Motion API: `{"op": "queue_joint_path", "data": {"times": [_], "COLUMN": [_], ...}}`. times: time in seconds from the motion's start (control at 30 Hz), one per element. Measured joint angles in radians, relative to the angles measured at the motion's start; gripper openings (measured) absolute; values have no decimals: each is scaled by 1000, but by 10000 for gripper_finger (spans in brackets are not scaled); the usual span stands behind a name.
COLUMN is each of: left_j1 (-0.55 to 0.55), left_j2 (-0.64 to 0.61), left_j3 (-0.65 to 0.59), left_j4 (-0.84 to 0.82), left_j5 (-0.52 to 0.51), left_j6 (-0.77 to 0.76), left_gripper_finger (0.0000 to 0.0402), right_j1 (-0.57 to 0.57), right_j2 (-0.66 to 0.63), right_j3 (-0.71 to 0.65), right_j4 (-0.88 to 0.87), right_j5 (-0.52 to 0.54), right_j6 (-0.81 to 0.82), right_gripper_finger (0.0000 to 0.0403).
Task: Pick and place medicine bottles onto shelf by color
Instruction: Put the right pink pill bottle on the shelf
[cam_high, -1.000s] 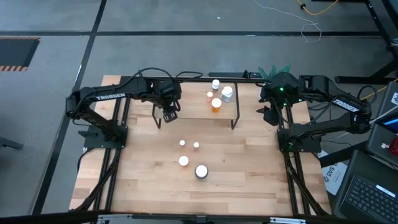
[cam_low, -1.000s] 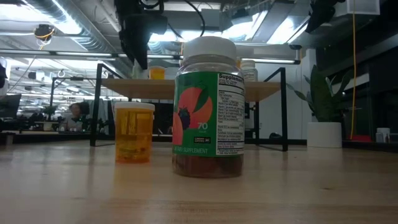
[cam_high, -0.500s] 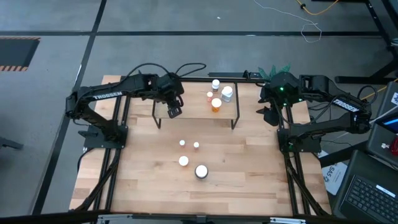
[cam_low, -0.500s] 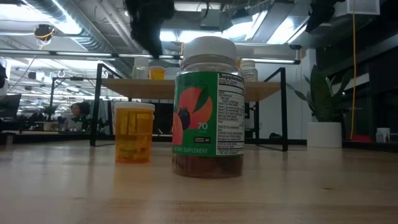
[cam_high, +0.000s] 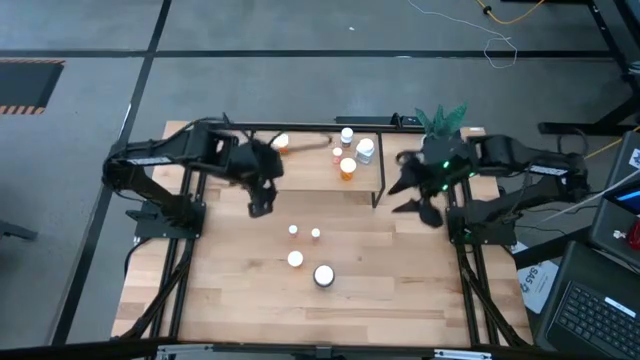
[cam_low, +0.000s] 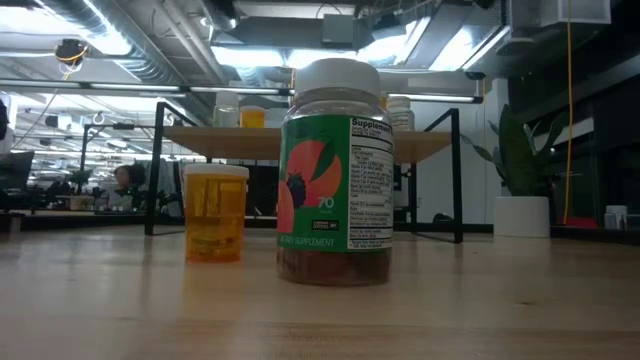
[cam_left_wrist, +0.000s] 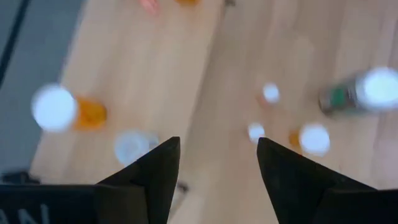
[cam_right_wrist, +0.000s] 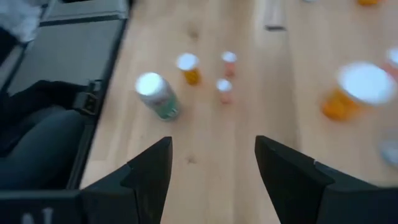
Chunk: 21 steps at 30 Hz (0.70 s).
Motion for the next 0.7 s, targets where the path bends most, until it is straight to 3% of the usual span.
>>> {"op": "queue_joint_path", "data": {"times": [0.17,0.4,0.5,0.7], "left_j1": [-100,-176,-194,-208], "left_j2": [0,0,0,0], "left_j3": [0,0,0,0], "left_j4": [-134,-179,-180,-208], "left_j5": [-38,-49,-53,-68], "left_j6": [-141,-244,-247,-247], "left_gripper_finger": [210,204,204,204], "right_j1": [146,227,218,168], "right_j2": [125,346,441,589], "right_j3": [0,0,0,0], "right_j4": [112,240,284,373], "right_j5": [100,384,380,268], "right_j6": [-7,-35,-32,-97], "right_gripper_finger": [232,232,232,232]}}
